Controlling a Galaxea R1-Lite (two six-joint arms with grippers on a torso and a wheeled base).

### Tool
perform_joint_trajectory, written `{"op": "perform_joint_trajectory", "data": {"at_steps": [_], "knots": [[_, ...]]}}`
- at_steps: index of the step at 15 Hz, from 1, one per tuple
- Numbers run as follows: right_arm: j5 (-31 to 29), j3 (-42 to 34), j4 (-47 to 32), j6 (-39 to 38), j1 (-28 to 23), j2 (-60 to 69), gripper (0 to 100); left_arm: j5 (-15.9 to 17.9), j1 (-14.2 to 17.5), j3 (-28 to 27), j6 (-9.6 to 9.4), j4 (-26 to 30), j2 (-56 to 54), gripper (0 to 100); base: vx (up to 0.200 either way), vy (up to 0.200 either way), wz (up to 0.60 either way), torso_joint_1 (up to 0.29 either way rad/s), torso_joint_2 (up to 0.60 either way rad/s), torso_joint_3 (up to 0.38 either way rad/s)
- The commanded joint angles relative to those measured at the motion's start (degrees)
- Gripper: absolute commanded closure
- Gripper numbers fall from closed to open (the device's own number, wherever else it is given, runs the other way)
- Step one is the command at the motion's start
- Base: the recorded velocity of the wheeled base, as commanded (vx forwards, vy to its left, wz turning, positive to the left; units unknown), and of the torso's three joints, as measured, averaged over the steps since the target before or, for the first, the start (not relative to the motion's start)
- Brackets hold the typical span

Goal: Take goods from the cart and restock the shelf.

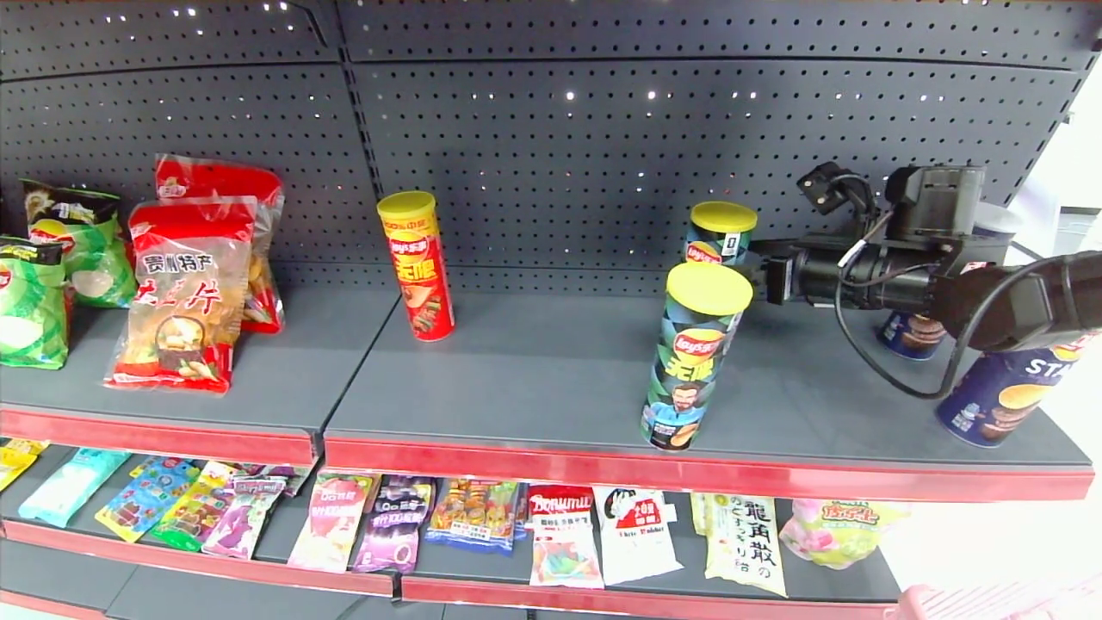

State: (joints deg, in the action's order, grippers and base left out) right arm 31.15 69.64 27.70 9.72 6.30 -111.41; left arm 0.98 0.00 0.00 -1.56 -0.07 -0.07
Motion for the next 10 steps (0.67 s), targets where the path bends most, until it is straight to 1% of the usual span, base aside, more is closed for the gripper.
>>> {"op": "perform_joint_trajectory", "data": {"at_steps": [1,4,7,8,10], "knots": [[0.1,-3.0,0.1,0.0,-1.0,4.0,0,0.0,0.0,0.0,-0.02,0.0,0.1,0,0.0,0.0,0.0,0.0,0.0,0.0],[0.1,-8.4,0.2,0.3,-2.3,8.2,0,0.0,0.0,0.0,-0.02,0.0,0.1,0,0.0,0.0,0.0,0.0,0.0,0.0],[0.1,-11.8,0.4,0.4,-3.7,10.2,0,0.0,0.0,0.0,-0.02,0.0,0.1,0,0.0,0.0,0.0,0.0,0.0,0.0],[0.1,-15.9,0.5,0.5,-4.4,12.5,0,0.0,0.0,0.0,-0.02,0.0,0.1,0,0.0,0.0,0.0,0.0,0.0,0.0],[0.1,-21.6,0.9,0.9,-4.5,15.6,0,0.0,0.0,0.0,-0.02,0.0,0.1,0,0.0,0.0,0.0,0.0,0.0,0.0]]}}
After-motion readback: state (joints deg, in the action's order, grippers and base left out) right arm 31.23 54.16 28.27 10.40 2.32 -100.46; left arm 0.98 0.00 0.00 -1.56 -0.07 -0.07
